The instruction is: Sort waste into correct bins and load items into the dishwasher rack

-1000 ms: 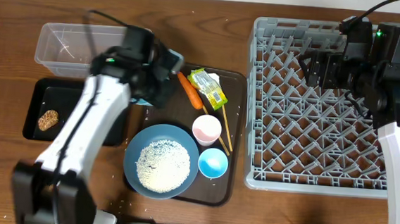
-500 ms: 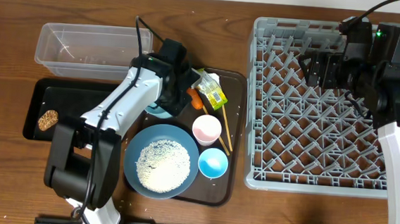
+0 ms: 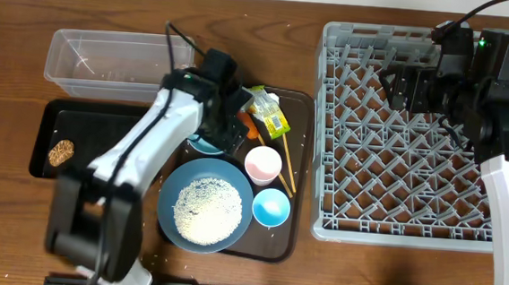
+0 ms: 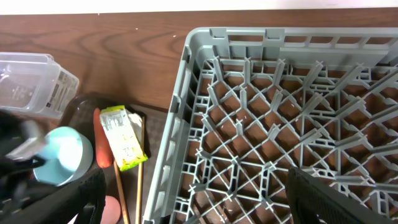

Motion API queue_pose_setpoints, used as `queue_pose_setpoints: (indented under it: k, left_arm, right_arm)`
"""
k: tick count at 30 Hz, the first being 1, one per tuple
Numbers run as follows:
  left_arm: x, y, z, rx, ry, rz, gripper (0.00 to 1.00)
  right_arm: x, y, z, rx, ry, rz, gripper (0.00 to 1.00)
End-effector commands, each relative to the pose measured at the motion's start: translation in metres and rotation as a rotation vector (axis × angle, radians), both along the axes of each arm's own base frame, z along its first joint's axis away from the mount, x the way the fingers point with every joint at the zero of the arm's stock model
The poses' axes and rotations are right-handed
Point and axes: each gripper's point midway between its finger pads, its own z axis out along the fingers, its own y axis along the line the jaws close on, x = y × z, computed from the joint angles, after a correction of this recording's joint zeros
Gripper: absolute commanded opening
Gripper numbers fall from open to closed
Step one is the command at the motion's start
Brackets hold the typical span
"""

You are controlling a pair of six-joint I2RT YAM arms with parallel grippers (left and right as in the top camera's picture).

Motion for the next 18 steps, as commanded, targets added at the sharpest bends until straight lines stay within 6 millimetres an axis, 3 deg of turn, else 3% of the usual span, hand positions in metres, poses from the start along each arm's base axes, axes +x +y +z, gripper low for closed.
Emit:
queue_pose_setpoints:
  k: [1,3,6,8,11,18]
  left_arm:
    - [-0.001,0.003,0.052,-0.045,-0.09,0.094,0.73]
    - [-0.018,0.009,0.059,-0.036,-0.061,0.105,0.73]
    - [-0.047,0.018,0.052,0.003,0.039,0.104,0.73]
    - [-0.063,0.022,0.044,0.027,0.105,0.118,0.81]
    - [-0.09,0.015,0.032,0.001,0.217,0.102,0.89]
    - [-0.133,-0.001,0.022,0.021,0.286,0.051,0.91]
  right_arm:
    - [0.003,-0.003,0.005,-0.001,-0.012,-0.012,0.87]
    - [0.003,-0.003,0.005,-0.001,-0.013,-0.012,0.88]
    - [0.003,-0.003,0.005,0.0,-0.012,-0.012,0.88]
    - [0.003,-0.003,0.005,0.0,-0.012,-0.012,0.88]
    - [0.003,-0.003,0.005,0.001,-0.012,-0.012,0.88]
    - [0.002,-0.003,0.004,0.0,-0.005,-0.012,0.89]
